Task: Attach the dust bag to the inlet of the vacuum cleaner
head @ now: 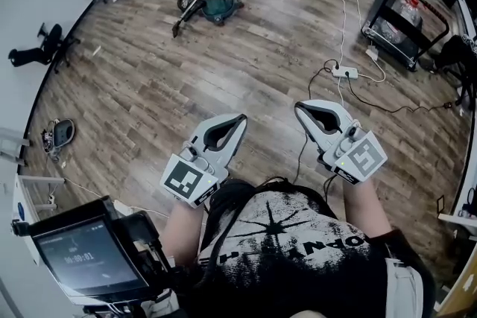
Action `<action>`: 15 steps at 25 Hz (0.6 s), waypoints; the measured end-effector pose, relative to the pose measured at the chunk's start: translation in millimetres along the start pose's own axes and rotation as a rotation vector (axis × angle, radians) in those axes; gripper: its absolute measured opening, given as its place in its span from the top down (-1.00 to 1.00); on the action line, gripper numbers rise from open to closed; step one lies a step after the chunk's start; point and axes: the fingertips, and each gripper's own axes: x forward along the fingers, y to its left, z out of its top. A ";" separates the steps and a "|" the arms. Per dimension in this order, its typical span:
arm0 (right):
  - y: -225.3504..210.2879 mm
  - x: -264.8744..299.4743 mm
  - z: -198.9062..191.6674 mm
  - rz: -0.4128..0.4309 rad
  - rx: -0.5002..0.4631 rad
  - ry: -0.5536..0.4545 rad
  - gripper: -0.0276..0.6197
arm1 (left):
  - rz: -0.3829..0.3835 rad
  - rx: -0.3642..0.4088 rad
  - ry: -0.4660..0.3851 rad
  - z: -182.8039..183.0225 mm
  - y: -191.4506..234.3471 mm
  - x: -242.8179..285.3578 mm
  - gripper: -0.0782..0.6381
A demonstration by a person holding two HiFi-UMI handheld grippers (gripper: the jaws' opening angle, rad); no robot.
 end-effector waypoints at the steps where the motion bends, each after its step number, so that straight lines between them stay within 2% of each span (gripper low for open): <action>1: -1.4 -2.4 0.3 0.000 0.003 -0.004 0.91 | 0.000 0.001 0.007 -0.1 -0.1 1.2 0.79; 8: -1.5 -10.2 -4.7 -0.018 0.029 -0.006 0.91 | -0.026 -0.010 0.020 -0.4 -4.5 3.6 0.79; 15: -35.7 41.2 -19.3 -0.055 -0.009 0.049 0.91 | -0.078 -0.025 0.024 -16.7 57.1 28.6 0.79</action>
